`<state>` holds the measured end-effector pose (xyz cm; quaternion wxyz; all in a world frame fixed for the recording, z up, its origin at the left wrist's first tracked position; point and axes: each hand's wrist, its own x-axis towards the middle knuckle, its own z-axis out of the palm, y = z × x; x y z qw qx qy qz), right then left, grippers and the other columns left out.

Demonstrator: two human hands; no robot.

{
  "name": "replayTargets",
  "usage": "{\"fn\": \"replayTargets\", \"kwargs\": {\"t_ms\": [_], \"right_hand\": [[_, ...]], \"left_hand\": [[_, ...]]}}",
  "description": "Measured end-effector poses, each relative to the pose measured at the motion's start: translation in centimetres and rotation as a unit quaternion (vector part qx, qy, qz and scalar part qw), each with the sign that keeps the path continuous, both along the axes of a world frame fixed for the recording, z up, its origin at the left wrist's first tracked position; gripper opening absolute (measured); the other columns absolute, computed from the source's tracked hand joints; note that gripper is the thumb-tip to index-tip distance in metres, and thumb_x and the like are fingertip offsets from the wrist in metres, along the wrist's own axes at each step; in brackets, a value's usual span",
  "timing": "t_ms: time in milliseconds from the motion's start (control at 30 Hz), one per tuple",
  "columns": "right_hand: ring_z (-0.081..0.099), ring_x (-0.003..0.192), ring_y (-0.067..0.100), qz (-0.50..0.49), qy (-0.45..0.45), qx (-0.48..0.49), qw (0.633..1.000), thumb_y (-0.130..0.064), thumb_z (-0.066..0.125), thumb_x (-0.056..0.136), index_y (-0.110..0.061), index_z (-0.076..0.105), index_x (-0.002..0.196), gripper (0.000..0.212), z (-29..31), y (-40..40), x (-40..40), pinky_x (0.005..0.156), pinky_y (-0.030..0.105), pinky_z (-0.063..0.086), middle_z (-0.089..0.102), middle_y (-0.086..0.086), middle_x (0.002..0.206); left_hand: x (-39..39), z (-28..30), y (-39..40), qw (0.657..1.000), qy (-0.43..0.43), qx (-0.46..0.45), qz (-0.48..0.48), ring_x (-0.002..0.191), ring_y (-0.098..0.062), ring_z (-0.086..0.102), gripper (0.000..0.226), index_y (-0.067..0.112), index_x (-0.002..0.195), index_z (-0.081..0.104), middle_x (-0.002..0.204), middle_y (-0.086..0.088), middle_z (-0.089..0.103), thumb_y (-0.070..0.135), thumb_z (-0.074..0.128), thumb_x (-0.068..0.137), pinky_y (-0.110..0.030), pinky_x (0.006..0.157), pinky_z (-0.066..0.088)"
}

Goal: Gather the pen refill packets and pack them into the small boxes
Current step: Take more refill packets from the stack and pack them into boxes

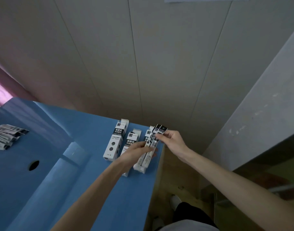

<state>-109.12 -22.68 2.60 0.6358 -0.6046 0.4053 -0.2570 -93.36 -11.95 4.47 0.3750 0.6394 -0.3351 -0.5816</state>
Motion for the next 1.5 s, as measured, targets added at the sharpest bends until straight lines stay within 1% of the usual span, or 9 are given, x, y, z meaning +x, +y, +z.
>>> {"fn": "replayTargets", "kwargs": {"t_ms": [67, 167, 233, 367, 467, 667, 867, 1200, 1500], "right_hand": [[0.073, 0.079, 0.009, -0.052, -0.013, 0.015, 0.998, -0.014, 0.068, 0.098, -0.011, 0.077, 0.097, 0.009, 0.1, -0.6, -0.9, 0.07, 0.019, 0.057, 0.08, 0.001, 0.091], [0.072, 0.073, 0.014, -0.138, -0.019, 0.05, 0.989, -0.012, 0.066, 0.098, -0.006, 0.074, 0.098, 0.01, 0.0, -2.2, -2.6, 0.062, 0.021, 0.058, 0.078, 0.008, 0.092], [0.071, 0.075, 0.016, -0.197, -0.023, 0.077, 0.977, -0.013, 0.066, 0.099, -0.006, 0.073, 0.099, 0.009, -0.1, -3.5, -3.8, 0.06, 0.022, 0.06, 0.077, 0.01, 0.094], [0.069, 0.078, 0.02, -0.281, -0.023, 0.111, 0.953, -0.013, 0.068, 0.098, -0.008, 0.069, 0.093, 0.008, -0.4, -5.7, -5.3, 0.058, 0.023, 0.06, 0.075, 0.014, 0.098], [0.069, 0.079, 0.021, -0.291, -0.046, 0.129, 0.947, -0.014, 0.07, 0.098, -0.009, 0.068, 0.091, 0.008, -0.1, -6.9, -5.5, 0.058, 0.023, 0.059, 0.074, 0.015, 0.101], [0.074, 0.079, 0.019, -0.215, -0.134, 0.189, 0.949, -0.012, 0.068, 0.098, -0.006, 0.067, 0.104, 0.009, 2.8, -8.0, -4.6, 0.07, 0.027, 0.063, 0.076, 0.011, 0.093], [0.073, 0.078, 0.017, -0.195, -0.163, 0.189, 0.949, -0.011, 0.063, 0.1, -0.006, 0.065, 0.104, 0.006, 5.6, -8.3, -3.4, 0.072, 0.028, 0.063, 0.075, 0.007, 0.087], [0.077, 0.081, 0.024, -0.223, -0.074, 0.023, 0.972, -0.01, 0.062, 0.101, -0.005, 0.068, 0.093, 0.012, 7.9, -8.2, -2.2, 0.068, 0.033, 0.064, 0.077, 0.013, 0.093], [0.075, 0.073, 0.02, -0.221, -0.026, -0.165, 0.961, -0.017, 0.062, 0.102, -0.012, 0.072, 0.092, 0.015, 9.6, -6.7, -2.0, 0.066, 0.035, 0.063, 0.076, 0.005, 0.088]], "left_hand": [[-0.3, 0.0, -0.4, 0.996, -0.07, -0.045, 0.043, 0.104, -0.013, 0.068, 0.013, 0.022, 0.111, 0.068, 0.105, 0.008, 0.073, 0.03, 0.063, 0.101, -0.023, 0.086, 0.052], [-0.4, -1.1, -1.1, 0.973, -0.145, -0.112, 0.138, 0.104, -0.01, 0.069, 0.022, 0.022, 0.113, 0.071, 0.108, 0.007, 0.073, 0.039, 0.062, 0.101, -0.025, 0.087, 0.056], [-0.6, -1.5, -1.4, 0.958, -0.211, -0.115, 0.157, 0.102, -0.004, 0.066, 0.026, 0.025, 0.118, 0.066, 0.112, 0.01, 0.07, 0.042, 0.062, 0.099, -0.015, 0.075, 0.054], [-0.7, -3.1, -2.5, 0.895, -0.438, -0.079, -0.006, 0.125, -0.017, 0.055, 0.064, 0.02, 0.144, 0.046, 0.145, 0.005, 0.048, 0.052, 0.065, 0.092, -0.042, 0.097, 0.053], [-1.2, -4.1, -3.0, 0.852, -0.516, -0.03, -0.079, 0.138, -0.024, 0.044, 0.078, 0.017, 0.153, 0.031, 0.154, 0.001, 0.042, 0.044, 0.069, 0.09, -0.043, 0.1, 0.049], [-1.1, -4.9, -3.0, 0.864, -0.501, -0.008, -0.046, 0.1, -0.024, 0.066, 0.064, 0.02, 0.137, 0.034, 0.114, 0.0, 0.067, 0.034, 0.072, 0.088, -0.04, 0.076, 0.054], [-1.6, -3.0, -0.9, 0.879, -0.466, -0.103, 0.005, 0.114, -0.013, 0.066, 0.081, 0.03, 0.151, 0.025, 0.135, 0.017, 0.063, 0.04, 0.075, 0.088, -0.033, 0.079, 0.05], [-2.6, -1.1, 1.4, 0.865, -0.478, -0.147, 0.046, 0.127, -0.011, 0.057, 0.083, 0.034, 0.152, 0.029, 0.142, 0.016, 0.057, 0.032, 0.079, 0.086, -0.03, 0.087, 0.046], [-3.6, -0.3, 2.7, 0.854, -0.492, -0.159, 0.051, 0.131, -0.008, 0.054, 0.091, 0.031, 0.156, 0.026, 0.147, 0.021, 0.052, 0.031, 0.081, 0.084, -0.034, 0.096, 0.049]]}}
